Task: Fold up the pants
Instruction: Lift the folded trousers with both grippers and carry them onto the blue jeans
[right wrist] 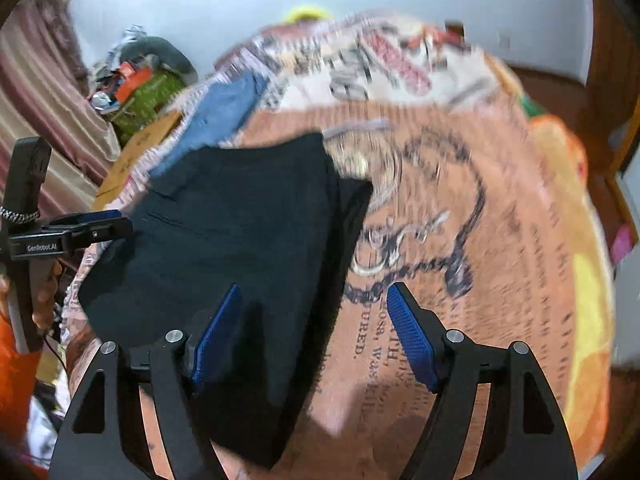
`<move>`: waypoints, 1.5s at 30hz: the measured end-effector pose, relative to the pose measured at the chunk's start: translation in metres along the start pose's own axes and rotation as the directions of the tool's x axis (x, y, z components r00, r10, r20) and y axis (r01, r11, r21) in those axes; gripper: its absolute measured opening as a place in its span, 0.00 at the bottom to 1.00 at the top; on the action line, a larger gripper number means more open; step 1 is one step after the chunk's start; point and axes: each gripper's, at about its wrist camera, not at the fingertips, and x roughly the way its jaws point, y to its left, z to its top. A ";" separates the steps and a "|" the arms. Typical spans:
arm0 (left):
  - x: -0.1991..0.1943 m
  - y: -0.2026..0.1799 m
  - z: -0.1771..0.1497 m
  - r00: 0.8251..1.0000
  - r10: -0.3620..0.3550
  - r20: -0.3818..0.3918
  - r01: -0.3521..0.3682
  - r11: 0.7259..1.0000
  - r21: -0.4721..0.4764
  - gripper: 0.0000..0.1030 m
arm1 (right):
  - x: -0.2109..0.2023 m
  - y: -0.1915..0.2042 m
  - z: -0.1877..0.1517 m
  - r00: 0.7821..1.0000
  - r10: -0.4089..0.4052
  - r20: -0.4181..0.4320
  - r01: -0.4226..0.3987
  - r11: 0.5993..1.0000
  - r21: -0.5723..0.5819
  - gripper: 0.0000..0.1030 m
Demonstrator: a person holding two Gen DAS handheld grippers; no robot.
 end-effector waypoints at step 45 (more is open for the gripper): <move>-0.049 -0.032 0.032 0.982 -0.121 0.148 0.108 0.990 0.093 0.29 | -0.030 0.048 0.049 0.979 0.146 0.141 -0.123 0.980 -0.157 0.16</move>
